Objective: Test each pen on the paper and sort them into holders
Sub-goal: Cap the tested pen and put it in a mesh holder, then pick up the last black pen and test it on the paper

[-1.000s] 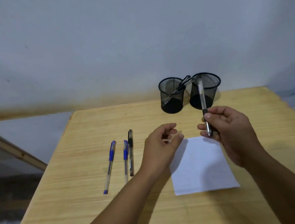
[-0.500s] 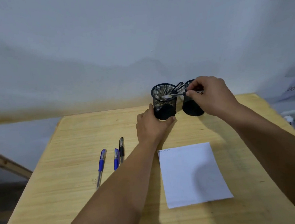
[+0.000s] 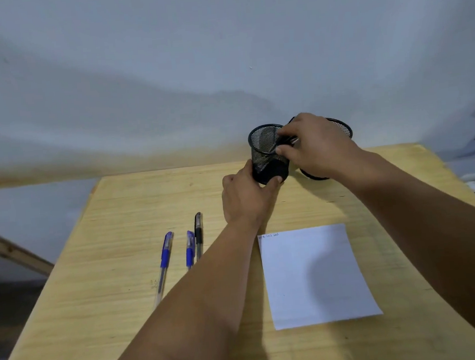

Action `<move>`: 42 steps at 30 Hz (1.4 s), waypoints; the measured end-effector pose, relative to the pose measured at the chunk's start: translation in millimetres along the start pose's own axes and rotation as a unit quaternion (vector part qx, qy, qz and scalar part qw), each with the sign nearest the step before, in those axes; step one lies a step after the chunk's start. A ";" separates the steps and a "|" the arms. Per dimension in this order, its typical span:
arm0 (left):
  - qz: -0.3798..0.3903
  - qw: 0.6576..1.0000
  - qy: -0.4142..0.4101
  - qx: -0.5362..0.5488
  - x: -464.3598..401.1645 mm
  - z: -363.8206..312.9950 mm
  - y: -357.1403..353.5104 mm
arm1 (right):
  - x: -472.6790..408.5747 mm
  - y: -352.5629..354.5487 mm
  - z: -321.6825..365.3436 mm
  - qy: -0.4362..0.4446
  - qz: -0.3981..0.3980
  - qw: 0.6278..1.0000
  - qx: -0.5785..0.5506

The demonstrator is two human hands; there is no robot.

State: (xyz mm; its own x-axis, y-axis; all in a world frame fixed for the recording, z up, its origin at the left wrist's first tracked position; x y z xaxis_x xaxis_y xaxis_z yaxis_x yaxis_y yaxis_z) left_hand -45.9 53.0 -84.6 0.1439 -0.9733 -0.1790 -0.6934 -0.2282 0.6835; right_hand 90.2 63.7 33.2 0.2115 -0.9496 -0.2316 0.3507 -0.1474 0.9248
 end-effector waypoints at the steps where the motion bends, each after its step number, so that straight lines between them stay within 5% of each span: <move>1: 0.002 1.000 -0.004 0.000 0.8 -0.7 0.8 | 3.4 1.2 -1.1 -0.004 -0.002 1.000 -0.006; 9: 0.156 0.982 0.016 0.110 -2.6 14.8 14.7 | 62.6 2.7 3.8 -0.008 -0.096 0.992 -0.086; 17: 0.190 0.982 -0.007 0.016 15.7 50.1 76.7 | 73.2 -11.4 23.0 -0.003 -0.113 0.985 -0.132; 28: 0.222 0.967 -0.022 -0.120 20.8 83.3 110.1 | 124.9 -115.1 117.5 -0.036 0.162 0.968 -0.189; 36: 0.219 0.964 -0.076 -0.127 31.1 74.3 113.0 | 133.4 -130.6 143.4 -0.058 0.162 0.969 -0.175; 42: 0.204 0.973 -0.035 -0.097 29.4 87.5 118.0 | 136.4 -119.3 124.1 -0.116 0.166 0.955 -0.219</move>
State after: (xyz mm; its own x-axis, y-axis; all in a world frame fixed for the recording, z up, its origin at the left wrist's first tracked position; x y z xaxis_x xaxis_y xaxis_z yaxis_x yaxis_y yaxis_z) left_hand -185.3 -0.3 -71.0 -0.1684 -0.9813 0.0935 -0.5350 0.1706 0.8275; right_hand -36.0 -82.6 -71.3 0.1873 -0.9672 0.1717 0.6580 0.2533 0.7091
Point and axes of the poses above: each hand's wrist, its own x-axis away from the middle knuckle, its own y-axis out of the back of the hand, z = x × y, the point moved 9 cm from there along -x, towards the middle knuckle, and after that the axes turned 3 degrees about -y, right-handed, at the moved point
